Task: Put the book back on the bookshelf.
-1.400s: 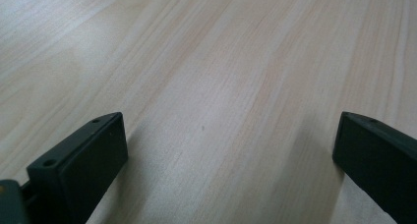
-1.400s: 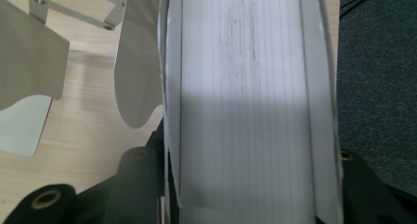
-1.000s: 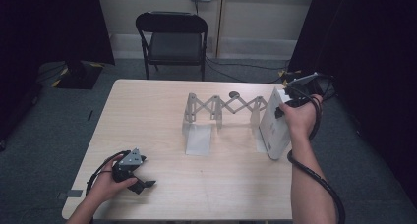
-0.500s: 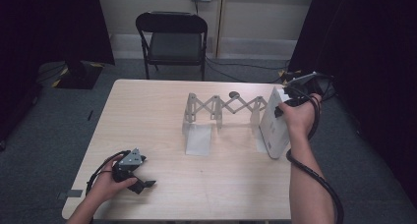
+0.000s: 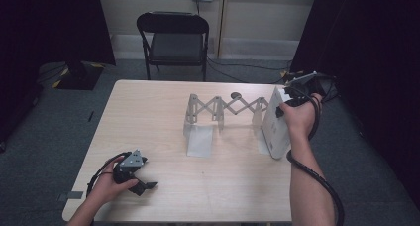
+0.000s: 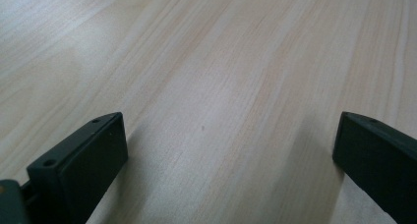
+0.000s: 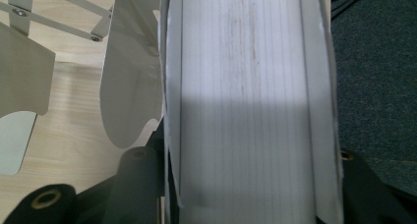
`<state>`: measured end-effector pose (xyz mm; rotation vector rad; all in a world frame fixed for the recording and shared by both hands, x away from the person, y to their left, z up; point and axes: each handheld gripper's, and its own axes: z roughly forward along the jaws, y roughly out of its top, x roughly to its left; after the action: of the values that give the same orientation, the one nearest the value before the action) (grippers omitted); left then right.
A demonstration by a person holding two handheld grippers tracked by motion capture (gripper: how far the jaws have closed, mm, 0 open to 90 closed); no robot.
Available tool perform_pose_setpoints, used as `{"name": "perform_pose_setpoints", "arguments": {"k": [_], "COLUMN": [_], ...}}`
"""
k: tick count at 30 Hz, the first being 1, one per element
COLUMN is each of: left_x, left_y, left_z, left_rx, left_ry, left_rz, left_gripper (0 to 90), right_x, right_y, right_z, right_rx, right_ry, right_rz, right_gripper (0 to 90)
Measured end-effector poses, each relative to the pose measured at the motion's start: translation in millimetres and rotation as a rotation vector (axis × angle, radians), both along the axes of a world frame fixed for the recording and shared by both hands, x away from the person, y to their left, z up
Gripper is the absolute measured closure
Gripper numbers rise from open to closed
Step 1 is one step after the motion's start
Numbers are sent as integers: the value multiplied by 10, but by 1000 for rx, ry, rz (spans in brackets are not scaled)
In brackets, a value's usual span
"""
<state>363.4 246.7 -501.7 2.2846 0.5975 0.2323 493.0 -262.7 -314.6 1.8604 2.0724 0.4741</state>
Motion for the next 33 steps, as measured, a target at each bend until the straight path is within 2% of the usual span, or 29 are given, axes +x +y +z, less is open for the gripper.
{"name": "perform_pose_setpoints", "arguments": {"k": [17, 33], "left_x": [0, -1], "left_y": [0, 0], "left_z": [0, 0], "left_rx": [0, 0], "left_ry": [0, 0], "left_rz": [0, 0], "left_gripper": [0, 0], "right_x": [35, 22], "right_y": [67, 13], "right_z": [-16, -33], "right_rx": [-9, 16], "right_ry": [-10, -7], "right_rz": [10, 2], "right_gripper": [536, 530]}}
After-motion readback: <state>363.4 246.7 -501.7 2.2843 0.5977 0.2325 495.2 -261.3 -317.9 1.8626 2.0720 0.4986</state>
